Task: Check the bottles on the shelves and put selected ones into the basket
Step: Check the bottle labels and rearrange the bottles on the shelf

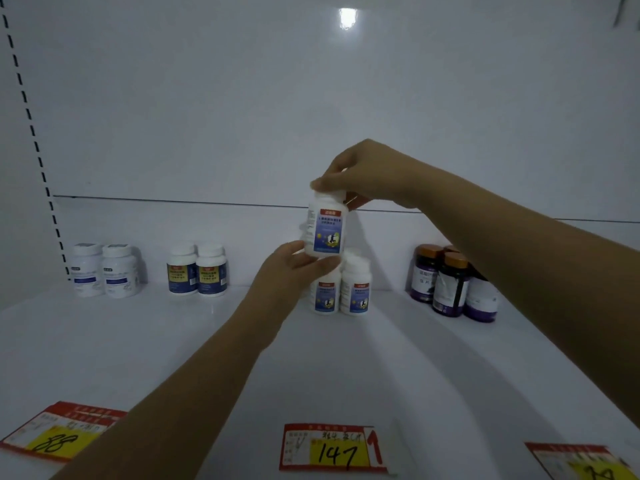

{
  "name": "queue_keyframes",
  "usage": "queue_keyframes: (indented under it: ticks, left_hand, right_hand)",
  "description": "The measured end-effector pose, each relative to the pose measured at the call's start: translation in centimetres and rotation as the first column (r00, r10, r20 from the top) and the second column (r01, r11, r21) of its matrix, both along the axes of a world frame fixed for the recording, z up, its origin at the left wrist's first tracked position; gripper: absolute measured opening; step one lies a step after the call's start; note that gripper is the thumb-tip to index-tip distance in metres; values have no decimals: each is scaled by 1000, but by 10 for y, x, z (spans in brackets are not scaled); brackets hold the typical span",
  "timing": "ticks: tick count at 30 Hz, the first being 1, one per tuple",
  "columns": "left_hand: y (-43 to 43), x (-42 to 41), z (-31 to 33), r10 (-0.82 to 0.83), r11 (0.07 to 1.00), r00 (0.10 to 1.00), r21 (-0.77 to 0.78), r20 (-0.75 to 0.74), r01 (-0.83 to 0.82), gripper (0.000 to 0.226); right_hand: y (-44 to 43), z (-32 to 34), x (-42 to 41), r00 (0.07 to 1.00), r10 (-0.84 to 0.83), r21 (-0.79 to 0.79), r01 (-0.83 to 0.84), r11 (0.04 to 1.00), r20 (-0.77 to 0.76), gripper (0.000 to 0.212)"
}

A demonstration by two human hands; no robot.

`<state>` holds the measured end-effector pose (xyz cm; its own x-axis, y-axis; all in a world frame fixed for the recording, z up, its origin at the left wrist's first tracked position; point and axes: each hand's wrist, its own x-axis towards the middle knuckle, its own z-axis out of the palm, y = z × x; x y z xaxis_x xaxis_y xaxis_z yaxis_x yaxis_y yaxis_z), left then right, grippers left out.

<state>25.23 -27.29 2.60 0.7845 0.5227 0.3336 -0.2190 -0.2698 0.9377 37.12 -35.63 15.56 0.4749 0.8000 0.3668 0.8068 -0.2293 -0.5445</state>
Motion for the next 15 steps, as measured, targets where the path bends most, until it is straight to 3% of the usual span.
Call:
queue_keyframes:
  ticks: [4,10,15]
  left_hand:
    - [-6,-4,-3,-7,999,1000,-42,-10,6,30]
    - [-12,-5,-11,-44,998,997,-44,-68,41,35]
    - [-18,-5,-15,-71,997,996,-17,-54,70,19]
  right_hand:
    - [-10,-12,0,998,27,-2,-27,1000,-48,35]
    - [-21,-24,4,995,5,-19,-7,1000,-104,40]
    - [-27,-28,8,991,-2,-50,-4,999,-132,43]
